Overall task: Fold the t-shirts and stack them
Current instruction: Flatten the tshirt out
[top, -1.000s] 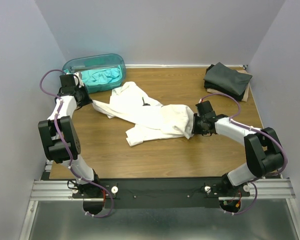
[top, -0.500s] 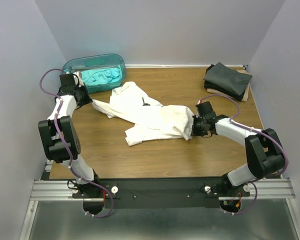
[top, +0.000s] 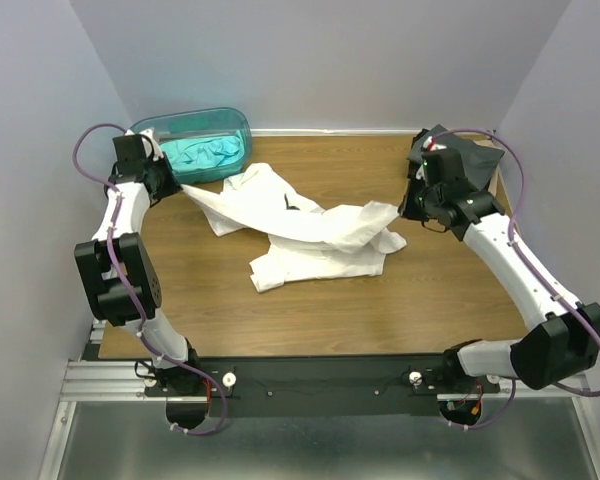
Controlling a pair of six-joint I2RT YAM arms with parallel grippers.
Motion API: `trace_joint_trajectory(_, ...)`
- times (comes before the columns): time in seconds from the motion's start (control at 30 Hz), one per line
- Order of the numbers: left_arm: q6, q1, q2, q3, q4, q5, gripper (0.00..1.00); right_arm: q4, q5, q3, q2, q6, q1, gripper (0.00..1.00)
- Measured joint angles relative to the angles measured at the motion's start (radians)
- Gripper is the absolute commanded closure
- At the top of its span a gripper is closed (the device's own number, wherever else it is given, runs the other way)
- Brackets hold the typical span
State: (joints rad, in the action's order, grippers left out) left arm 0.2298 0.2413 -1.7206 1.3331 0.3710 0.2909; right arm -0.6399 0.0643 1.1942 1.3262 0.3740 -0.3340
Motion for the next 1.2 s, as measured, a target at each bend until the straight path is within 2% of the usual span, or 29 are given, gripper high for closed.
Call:
trace_joint_trajectory(0.27, 0.039, 0.0, 0.026, 0.172, 0.014, 0.048, 1.0, -0.112, 0.075, 0.233, 0.005, -0.05, 0.015, 1.0)
trace_joint_trajectory(0.57, 0.161, 0.0, 0.167, 0.355, -0.07, 0.122, 1.0, -0.123, 0.23, 0.622, 0.046, -0.146, 0.022, 1.0)
trace_joint_trajectory(0.8, 0.229, 0.0, 0.223, 0.532, -0.137, 0.175, 1.0, -0.026, 0.301, 0.874, 0.093, -0.251, 0.023, 1.0)
trace_joint_trajectory(1.2, 0.238, 0.0, 0.531, 0.597, -0.203, 0.129, 1.0, 0.201, 0.271, 1.039, 0.009, -0.391, 0.024, 1.0)
